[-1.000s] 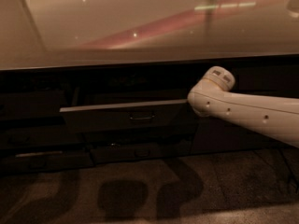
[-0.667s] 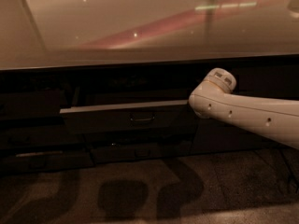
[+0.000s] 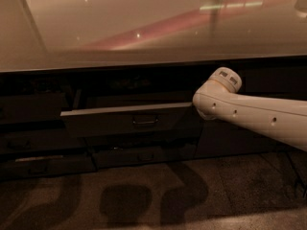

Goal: Open top drawer

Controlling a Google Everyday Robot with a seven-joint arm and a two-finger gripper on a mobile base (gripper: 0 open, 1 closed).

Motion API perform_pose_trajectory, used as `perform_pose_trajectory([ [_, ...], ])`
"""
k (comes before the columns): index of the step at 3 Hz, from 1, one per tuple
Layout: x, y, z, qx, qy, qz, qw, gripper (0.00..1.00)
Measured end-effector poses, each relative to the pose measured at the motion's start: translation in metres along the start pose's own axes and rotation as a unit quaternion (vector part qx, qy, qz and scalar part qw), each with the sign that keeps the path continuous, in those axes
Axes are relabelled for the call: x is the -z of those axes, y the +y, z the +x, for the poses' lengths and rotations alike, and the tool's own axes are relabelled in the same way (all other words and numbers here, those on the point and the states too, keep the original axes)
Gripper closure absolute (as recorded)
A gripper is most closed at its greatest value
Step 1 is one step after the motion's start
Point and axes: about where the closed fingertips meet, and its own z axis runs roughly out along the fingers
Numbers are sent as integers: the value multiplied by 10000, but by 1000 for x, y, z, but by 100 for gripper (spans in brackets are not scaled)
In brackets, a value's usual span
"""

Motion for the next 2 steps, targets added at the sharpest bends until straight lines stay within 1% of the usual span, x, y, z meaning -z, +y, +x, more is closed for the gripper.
perform_pose_trajectory([
  [1, -1, -6, -4, 21, -96, -42, 9999, 100],
  [2, 1, -6, -3, 21, -96, -42, 9999, 100],
])
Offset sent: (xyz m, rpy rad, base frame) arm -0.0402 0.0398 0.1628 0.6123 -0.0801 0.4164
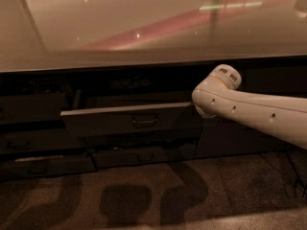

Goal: Open top drawer

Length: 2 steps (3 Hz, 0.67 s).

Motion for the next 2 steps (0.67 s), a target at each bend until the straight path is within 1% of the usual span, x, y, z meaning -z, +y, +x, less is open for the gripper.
perform_pose_trajectory([
  [1, 6, -3, 0, 1, -145, 81, 9999, 100],
  [2, 61, -56, 4, -189, -539, 949, 9939, 100],
])
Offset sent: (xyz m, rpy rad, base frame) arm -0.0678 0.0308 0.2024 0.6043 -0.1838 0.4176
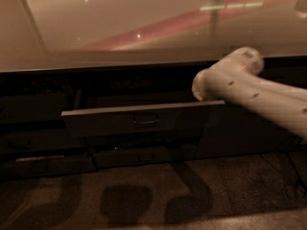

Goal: Open top drawer

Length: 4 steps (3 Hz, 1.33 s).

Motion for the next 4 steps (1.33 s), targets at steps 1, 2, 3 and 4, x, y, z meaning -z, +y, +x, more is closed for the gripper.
perform_pose_trajectory([
  [1, 53, -38, -3, -322, -683, 720, 9945, 100],
  [2, 78, -41, -8, -396, -993, 905, 9902, 100],
  [3, 78, -41, -8, -396, -993, 904, 9902, 100],
  [4, 56, -29, -9, -265, -751, 774, 9938, 100],
])
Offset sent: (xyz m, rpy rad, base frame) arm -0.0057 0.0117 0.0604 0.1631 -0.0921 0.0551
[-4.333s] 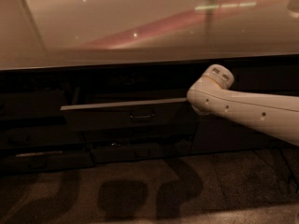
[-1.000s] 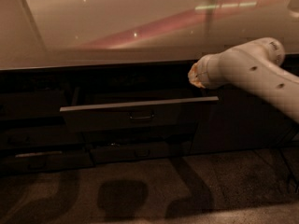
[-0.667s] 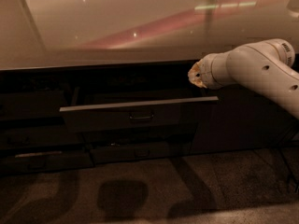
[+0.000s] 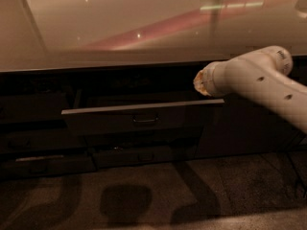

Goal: Open top drawer

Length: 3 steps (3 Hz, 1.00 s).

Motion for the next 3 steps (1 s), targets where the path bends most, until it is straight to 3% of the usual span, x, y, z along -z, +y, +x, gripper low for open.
perform_pose_trajectory([
  [2, -63, 52, 12, 420, 709, -487, 9954, 100],
  [3, -63, 50, 14, 463, 768, -453, 9949, 100],
])
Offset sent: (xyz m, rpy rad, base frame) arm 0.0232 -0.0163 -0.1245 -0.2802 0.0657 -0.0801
